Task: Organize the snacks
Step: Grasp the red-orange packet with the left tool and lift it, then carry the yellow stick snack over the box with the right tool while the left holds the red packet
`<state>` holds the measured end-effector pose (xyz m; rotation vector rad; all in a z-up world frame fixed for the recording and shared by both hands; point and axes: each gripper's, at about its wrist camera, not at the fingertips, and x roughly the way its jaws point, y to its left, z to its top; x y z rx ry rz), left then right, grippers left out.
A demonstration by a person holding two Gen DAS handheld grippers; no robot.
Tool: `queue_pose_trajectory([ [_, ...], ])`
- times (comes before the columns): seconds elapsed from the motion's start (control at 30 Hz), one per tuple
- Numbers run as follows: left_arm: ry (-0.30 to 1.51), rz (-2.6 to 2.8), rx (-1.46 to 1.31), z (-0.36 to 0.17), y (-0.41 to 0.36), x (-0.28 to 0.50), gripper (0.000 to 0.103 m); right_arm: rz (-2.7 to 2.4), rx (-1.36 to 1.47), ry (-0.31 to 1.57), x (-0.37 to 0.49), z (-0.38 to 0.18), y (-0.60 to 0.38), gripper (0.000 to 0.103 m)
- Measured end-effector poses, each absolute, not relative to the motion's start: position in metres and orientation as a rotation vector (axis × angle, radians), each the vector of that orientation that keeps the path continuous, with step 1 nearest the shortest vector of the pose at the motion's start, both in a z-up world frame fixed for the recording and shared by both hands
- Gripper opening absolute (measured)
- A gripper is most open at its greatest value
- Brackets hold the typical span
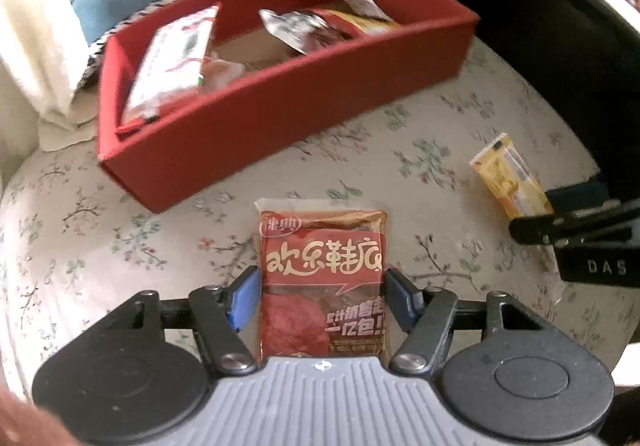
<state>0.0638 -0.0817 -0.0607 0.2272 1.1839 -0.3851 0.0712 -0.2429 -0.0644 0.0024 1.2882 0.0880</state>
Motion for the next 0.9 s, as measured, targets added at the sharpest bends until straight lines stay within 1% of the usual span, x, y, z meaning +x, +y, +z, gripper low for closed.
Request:
queue_pose_trajectory([
  [0.47,1.103,-0.384,0.155,-0.03,-0.068,0.075,0.059,0.124,0.047,1.165,0.087,-0.029,-0.229,0.046],
  [0.53,1.083,-0.385,0.143,-0.024,-0.067,0.076,0.059,0.129,0.055,1.137,0.09,-0.023,-0.228,0.045],
  [0.63,1.066,-0.374,0.123,-0.018,-0.063,0.08,0.059,0.128,0.069,1.1,0.092,-0.014,-0.229,0.039],
  [0.73,1.053,-0.362,0.115,-0.015,-0.06,0.083,0.059,0.127,0.087,1.069,0.094,-0.006,-0.231,0.037],
  [0.8,1.05,-0.356,0.113,-0.014,-0.059,0.084,0.059,0.118,0.092,1.078,0.099,-0.008,-0.232,0.037],
  [0.9,1.053,-0.347,0.11,-0.015,-0.058,0.086,0.059,0.1,0.084,1.1,0.105,-0.017,-0.231,0.042],
])
